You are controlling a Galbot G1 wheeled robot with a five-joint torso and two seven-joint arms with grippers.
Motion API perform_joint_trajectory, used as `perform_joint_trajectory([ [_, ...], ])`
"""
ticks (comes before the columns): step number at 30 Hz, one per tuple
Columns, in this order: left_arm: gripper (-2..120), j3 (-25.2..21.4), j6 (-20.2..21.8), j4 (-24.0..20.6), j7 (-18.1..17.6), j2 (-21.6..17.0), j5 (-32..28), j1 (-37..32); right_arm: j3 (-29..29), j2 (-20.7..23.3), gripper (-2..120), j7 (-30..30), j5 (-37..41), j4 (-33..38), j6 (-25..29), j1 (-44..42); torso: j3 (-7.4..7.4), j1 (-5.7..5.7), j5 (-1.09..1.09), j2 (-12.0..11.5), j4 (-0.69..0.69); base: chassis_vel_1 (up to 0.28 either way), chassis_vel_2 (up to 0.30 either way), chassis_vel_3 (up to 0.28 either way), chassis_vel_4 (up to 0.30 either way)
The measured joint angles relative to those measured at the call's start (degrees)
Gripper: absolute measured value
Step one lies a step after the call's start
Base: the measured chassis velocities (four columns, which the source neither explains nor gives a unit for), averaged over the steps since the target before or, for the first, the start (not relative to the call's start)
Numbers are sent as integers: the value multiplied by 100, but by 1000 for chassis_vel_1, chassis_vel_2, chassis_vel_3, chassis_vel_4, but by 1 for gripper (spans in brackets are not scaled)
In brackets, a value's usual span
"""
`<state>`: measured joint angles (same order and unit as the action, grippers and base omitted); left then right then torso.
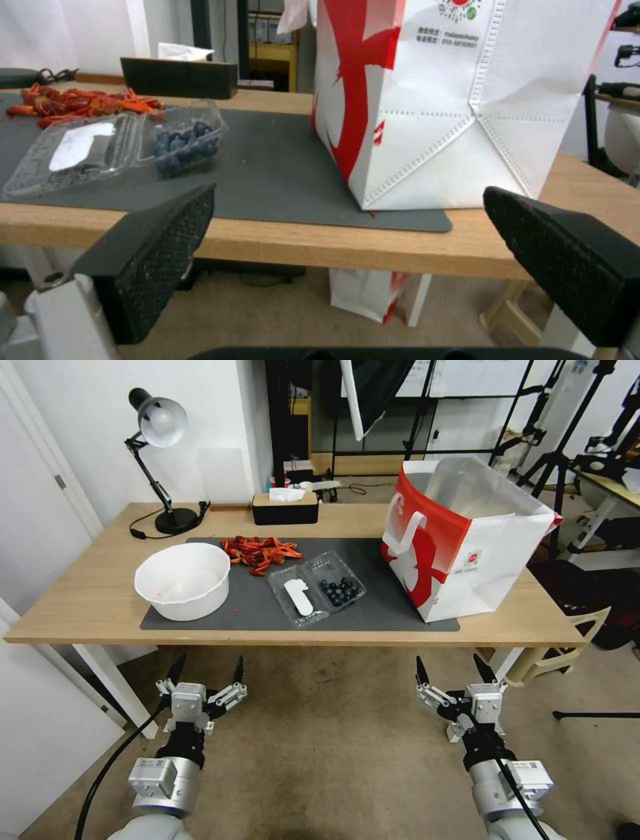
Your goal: Close the takeout container lid, then place the container into the takeout bag.
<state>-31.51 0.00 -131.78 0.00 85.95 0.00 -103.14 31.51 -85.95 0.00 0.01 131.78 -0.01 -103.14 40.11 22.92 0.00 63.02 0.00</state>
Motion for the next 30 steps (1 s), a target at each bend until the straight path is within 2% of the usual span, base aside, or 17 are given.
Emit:
perform_joint_trajectory([
  [19,100,44,43,-9,-74,-62,-105,36,-80,-72,100,-38,-158,37,-54,-66,0,0,-1,0,2,0,0,0,0],
  [21,100,166,162,-55,-260,-213,-357,144,-237,-193,100,-122,-419,98,-162,-176,0,0,0,0,0,0,0,0,0],
  [23,100,385,385,-134,-592,-493,-806,328,-478,-390,100,-260,-855,207,-348,-356,0,0,-2,0,-1,0,0,0,0],
  [26,100,493,498,-174,-758,-629,-1031,416,-597,-484,100,-322,-1063,259,-434,-437,0,0,-2,0,0,0,0,0,0],
  [28,100,734,750,-263,-1135,-937,-1541,619,-753,-615,100,-411,-1344,328,-548,-552,0,0,-2,0,-1,0,0,0,0],
  [30,100,818,829,-294,-1257,-1042,-1708,688,-767,-618,100,-421,-1373,335,-559,-563,0,0,-2,0,0,0,0,0,0],
])
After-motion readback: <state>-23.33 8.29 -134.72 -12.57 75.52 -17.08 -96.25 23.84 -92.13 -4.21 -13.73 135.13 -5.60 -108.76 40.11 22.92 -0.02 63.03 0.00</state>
